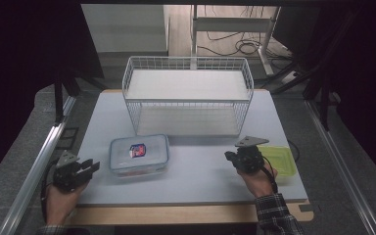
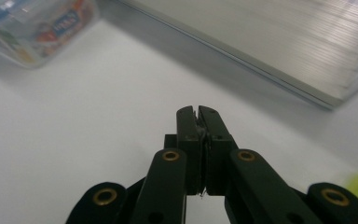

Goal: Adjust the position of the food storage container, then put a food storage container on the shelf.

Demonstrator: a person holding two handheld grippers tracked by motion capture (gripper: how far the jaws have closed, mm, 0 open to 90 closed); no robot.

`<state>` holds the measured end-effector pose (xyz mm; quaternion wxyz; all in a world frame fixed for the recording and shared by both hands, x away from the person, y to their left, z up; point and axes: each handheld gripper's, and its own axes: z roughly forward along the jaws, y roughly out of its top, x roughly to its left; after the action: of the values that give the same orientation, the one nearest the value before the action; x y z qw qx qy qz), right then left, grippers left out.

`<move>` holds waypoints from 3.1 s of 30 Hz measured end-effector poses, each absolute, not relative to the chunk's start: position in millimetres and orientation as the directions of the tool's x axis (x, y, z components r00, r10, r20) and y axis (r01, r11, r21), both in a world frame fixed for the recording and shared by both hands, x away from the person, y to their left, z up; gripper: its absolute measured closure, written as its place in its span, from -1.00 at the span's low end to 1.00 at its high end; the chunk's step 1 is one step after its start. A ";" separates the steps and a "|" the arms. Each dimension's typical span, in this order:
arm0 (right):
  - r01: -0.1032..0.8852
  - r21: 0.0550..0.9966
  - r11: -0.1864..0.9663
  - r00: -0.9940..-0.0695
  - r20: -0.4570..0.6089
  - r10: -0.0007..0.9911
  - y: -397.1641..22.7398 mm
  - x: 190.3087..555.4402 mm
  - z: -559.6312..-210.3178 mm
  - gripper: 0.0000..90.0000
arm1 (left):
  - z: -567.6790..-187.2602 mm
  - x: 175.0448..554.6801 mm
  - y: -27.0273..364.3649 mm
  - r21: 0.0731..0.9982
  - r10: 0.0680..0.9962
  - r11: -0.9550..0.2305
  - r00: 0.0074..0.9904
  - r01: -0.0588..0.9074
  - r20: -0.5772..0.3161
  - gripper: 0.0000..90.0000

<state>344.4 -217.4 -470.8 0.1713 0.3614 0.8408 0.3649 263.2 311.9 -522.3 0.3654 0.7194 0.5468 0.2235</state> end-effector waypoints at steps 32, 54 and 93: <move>0.444 0.758 0.477 -0.737 0.007 0.675 -176.3 359.7 -485.1 0.99 | -517.6 330.6 248.4 0.811 0.904 -0.178 0.419 0.557 -0.089 1.00; 0.504 0.694 0.515 -0.722 0.011 0.692 -178.5 349.7 -495.7 0.99 | -516.0 325.5 179.2 0.815 0.807 -0.249 0.577 0.523 -0.124 1.00; 0.511 0.792 0.333 -0.661 0.115 0.741 -223.3 323.8 -474.0 -0.68 | -514.2 281.9 211.6 0.815 0.784 -0.220 0.594 0.536 -0.180 -0.85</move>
<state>323.8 -223.3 -474.0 0.1347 0.3887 0.8053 0.4269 281.9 211.6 -514.2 0.4536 0.7691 0.4292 0.1363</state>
